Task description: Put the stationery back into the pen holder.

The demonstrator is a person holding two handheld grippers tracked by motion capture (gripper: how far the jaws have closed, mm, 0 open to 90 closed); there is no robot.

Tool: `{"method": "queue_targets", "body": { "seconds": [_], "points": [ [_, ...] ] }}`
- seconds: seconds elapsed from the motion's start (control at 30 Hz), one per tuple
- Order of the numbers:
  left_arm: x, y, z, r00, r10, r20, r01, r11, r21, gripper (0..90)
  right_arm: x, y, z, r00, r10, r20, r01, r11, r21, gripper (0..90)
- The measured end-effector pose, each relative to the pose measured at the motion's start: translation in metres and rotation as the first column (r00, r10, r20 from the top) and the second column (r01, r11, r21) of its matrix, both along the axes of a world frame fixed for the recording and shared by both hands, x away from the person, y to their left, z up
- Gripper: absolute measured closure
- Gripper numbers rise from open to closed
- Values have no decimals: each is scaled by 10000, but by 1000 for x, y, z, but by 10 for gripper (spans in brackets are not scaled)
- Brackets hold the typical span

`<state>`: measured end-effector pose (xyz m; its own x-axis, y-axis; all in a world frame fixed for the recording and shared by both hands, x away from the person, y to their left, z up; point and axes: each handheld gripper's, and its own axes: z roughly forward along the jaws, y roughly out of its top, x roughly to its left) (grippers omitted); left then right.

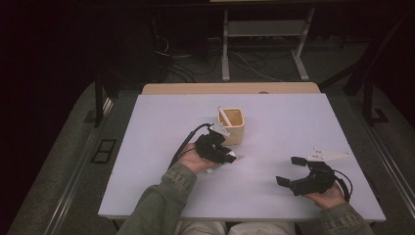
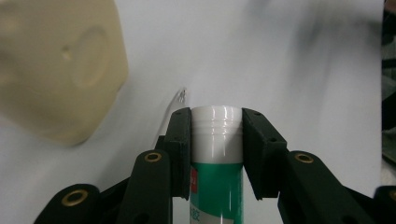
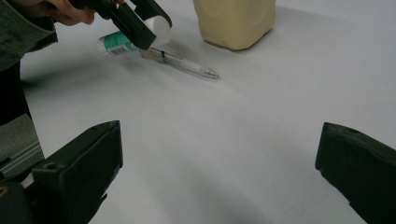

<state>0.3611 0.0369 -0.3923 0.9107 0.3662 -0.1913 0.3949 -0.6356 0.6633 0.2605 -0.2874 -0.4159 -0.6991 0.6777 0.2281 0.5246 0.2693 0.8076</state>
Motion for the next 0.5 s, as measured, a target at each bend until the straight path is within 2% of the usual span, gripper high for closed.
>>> {"method": "queue_targets", "body": {
  "seconds": [0.23, 0.5],
  "points": [
    [3, 10, 10, 9997, 236, 111, -226, 9964, -820, 638, 0, 0, 0, 10000, -8, -2, 8, 10000, 4, 4],
    [5, 19, 21, 9982, 546, 267, -496, 9859, -1599, 639, 0, 0, 0, 10000, 15, 25, -15, 10000, 31, 4]
  ]
}}
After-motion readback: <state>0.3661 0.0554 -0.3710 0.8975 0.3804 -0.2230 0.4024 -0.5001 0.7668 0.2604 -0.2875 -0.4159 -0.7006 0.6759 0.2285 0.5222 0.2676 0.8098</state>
